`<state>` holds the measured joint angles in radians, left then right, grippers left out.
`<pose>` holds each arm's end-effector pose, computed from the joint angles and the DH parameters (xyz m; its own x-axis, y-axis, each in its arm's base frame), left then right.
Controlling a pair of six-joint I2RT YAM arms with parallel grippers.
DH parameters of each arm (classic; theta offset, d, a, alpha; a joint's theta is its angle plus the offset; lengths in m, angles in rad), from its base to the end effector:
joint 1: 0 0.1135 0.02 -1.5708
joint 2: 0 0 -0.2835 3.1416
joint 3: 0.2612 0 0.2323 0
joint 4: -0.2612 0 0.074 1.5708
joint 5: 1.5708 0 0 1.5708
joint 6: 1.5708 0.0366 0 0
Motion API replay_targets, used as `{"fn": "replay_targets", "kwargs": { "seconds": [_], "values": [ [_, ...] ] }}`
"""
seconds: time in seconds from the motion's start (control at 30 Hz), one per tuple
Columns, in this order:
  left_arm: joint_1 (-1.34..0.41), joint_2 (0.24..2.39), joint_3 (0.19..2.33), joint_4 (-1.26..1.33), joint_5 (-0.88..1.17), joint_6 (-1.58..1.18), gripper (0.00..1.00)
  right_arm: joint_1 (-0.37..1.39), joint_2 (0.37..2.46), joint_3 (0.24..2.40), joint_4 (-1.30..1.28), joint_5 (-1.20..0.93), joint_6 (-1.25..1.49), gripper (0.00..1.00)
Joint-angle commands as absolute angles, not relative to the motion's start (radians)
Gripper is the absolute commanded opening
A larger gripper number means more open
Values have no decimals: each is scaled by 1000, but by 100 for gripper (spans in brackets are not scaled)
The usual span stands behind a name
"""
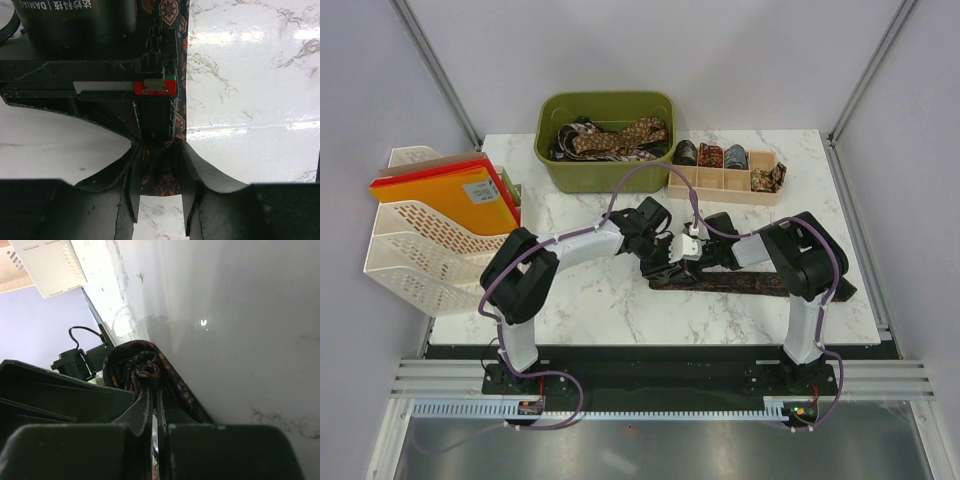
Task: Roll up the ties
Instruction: Roll the tie at the center of the board.
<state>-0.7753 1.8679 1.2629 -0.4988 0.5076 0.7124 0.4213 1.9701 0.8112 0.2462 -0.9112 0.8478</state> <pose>0.2514 -0.2713 0.2116 0.0194 0.7808 -0.6244 0.9981 -0.0521 -0.0342 0.2930 0.1630 0.1168 -0.9963 0.0571 0.0641 0.0837 0.4818 0.8723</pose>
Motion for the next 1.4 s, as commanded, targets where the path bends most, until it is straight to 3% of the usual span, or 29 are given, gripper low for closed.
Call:
{"fn": "replay_targets", "kwargs": {
  "seconds": [0.0, 0.67, 0.97, 1.37],
  "values": [
    [-792, 1908, 1269, -500, 511, 698, 38, 431, 1987, 796, 196, -834, 801, 2],
    [-798, 1942, 1209, -587, 434, 772, 34, 405, 1849, 850, 94, -891, 750, 30],
    [-798, 1960, 1218, -607, 434, 782, 34, 373, 1790, 850, 67, -900, 735, 31],
    [-798, 1965, 1227, -614, 439, 796, 35, 390, 1804, 769, 250, -897, 848, 39]
  ]
}}
